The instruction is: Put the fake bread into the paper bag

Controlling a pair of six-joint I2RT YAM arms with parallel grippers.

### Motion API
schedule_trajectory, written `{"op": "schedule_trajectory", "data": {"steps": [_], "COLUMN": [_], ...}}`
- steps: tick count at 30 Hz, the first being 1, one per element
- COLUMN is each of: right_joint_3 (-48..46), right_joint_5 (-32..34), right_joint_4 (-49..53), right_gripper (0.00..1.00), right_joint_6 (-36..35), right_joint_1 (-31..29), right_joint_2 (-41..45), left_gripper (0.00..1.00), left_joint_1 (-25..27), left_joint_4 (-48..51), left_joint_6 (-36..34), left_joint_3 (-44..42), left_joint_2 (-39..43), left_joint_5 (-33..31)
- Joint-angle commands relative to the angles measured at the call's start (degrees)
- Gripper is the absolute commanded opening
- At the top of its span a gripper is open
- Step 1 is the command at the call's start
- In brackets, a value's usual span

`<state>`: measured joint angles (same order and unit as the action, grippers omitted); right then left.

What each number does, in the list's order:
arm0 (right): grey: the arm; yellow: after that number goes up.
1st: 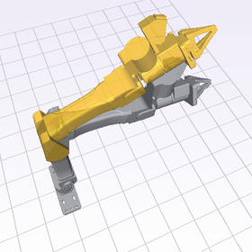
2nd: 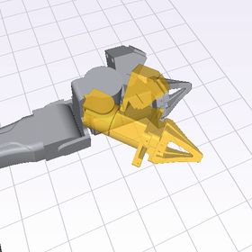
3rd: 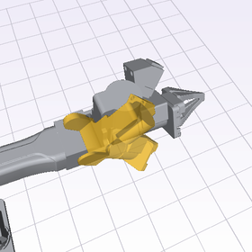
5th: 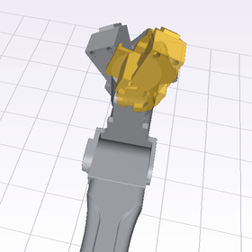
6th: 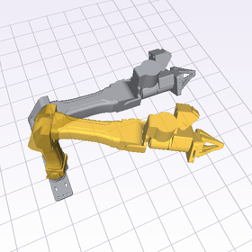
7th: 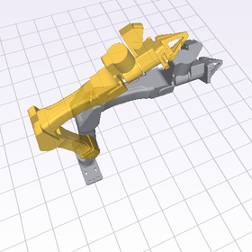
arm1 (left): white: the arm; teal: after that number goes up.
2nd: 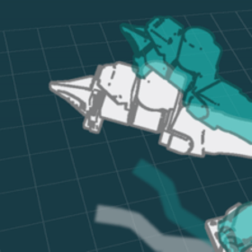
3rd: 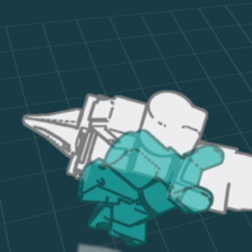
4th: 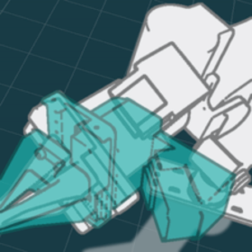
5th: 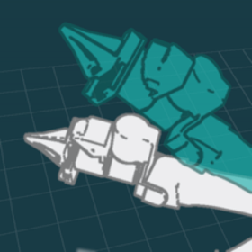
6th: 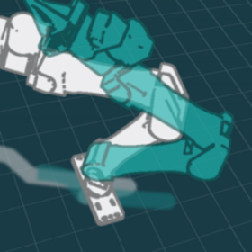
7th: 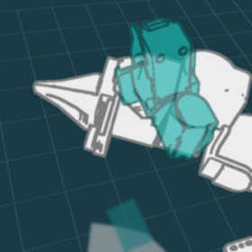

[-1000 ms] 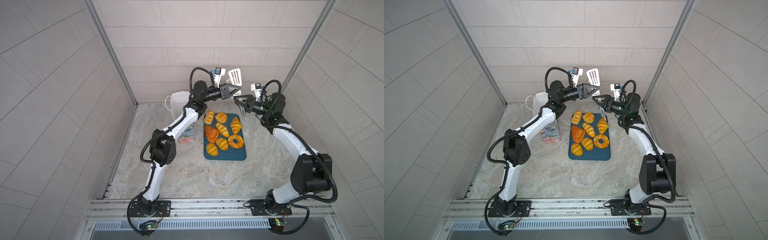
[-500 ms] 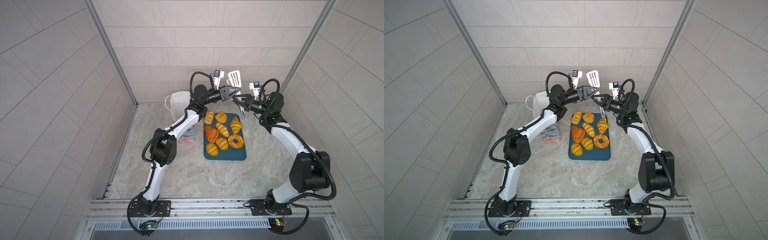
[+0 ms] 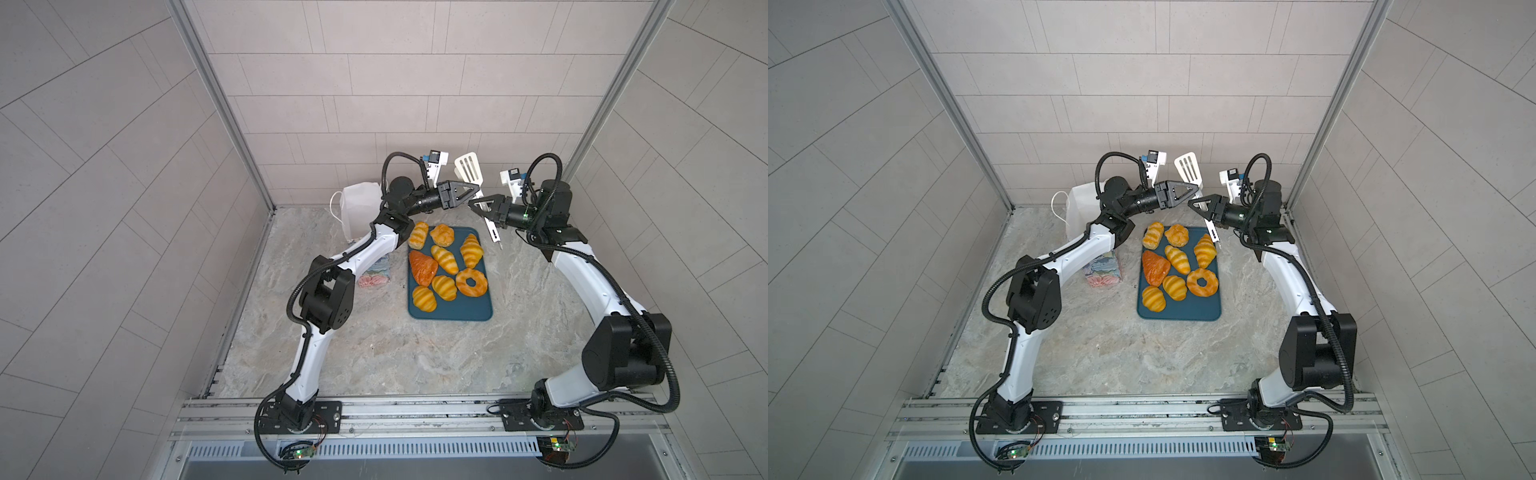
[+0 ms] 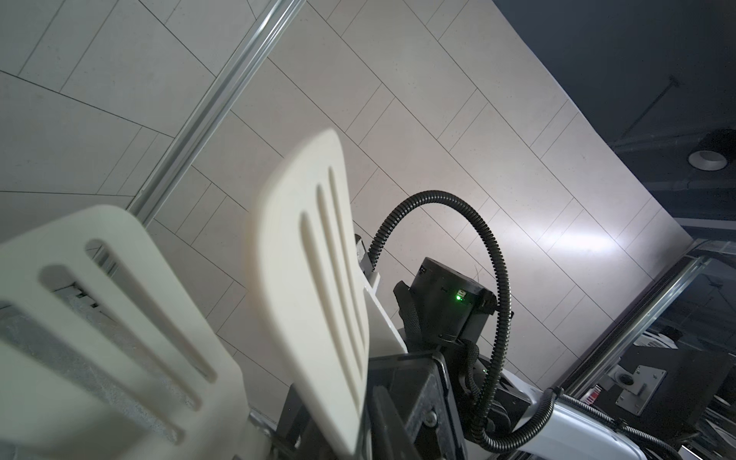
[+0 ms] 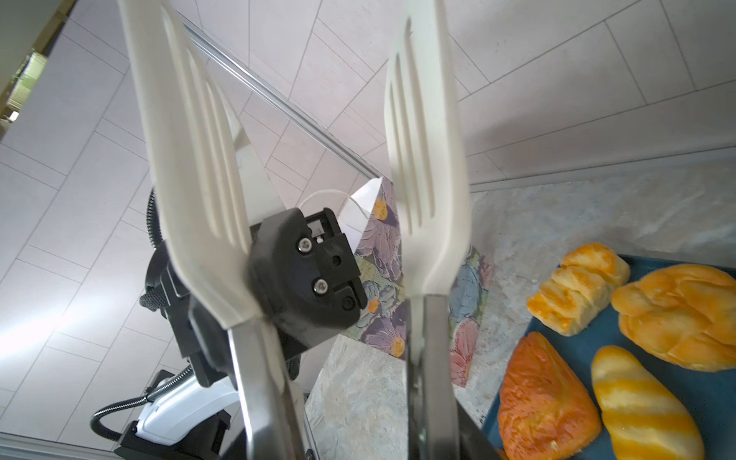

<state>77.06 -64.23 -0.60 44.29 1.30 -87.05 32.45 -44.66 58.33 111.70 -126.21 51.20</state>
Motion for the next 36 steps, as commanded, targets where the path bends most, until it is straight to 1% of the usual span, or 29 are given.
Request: {"op": "schedule_trajectory", "data": {"steps": [1, 3, 5, 7, 11, 14, 17, 20, 25, 30, 33, 36], "right_joint_3": [2.4, 2.9, 3.2, 3.1, 3.2, 3.4, 3.5, 3.4, 2.6, 2.1, 2.0, 1.9], "right_joint_5": [1.2, 1.2, 1.2, 1.1, 0.9, 1.0, 1.1, 0.9, 1.0, 1.0, 1.0, 1.3], "right_joint_4": [7.8, 9.8, 11.2, 12.0, 13.0, 14.2, 13.9, 12.8, 12.1, 11.8, 10.8, 10.4], "right_gripper": [0.54, 0.54, 0.53, 0.52, 0.53, 0.53, 0.53, 0.54, 0.54, 0.55, 0.54, 0.55], "right_joint_6": [-6.5, -8.1, -9.1, -9.5, -10.2, -11.5, -11.4, -10.3, -9.8, -9.3, -8.3, -8.0], "right_joint_1": [1.1, 1.6, 2.4, 3.4, 5.0, 5.1, 5.1, 5.1, 5.0, 4.6, 4.3, 4.1], "right_joint_2": [2.3, 2.5, 2.8, 3.2, 3.7, 3.9, 4.1, 4.2, 5.6, 6.6, 6.3, 6.1], "left_gripper": [0.25, 0.33, 0.35, 0.36, 0.36, 0.36, 0.36, 0.37, 0.37, 0.37, 0.36, 0.36], "left_joint_1": [-0.8, -1.0, -1.2, -1.5, -1.7, -1.7, -1.4, -0.4, 1.4, 2.2, 2.6, 2.8], "left_joint_4": [-5.7, -5.6, -5.6, -4.2, 3.2, 7.2, 13.0, 17.6, 23.1, 20.2, 20.2, 20.1], "left_joint_6": [0.9, 0.9, 0.9, 0.1, -4.8, -7.2, -8.8, -10.2, -10.3, -7.6, -6.5, -6.4], "left_joint_3": [0.0, 0.0, -0.8, -2.2, -6.1, -8.8, -9.4, -7.4, -1.1, 1.7, 3.7, 3.5], "left_joint_2": [4.3, 4.4, 4.9, 5.7, 8.7, 10.3, 10.7, 9.2, 4.7, 1.8, 0.2, -0.1], "left_joint_5": [0.5, 0.1, -0.4, -1.5, -4.0, -6.2, -8.2, -8.0, -6.3, -4.8, -3.2, -3.1]}}
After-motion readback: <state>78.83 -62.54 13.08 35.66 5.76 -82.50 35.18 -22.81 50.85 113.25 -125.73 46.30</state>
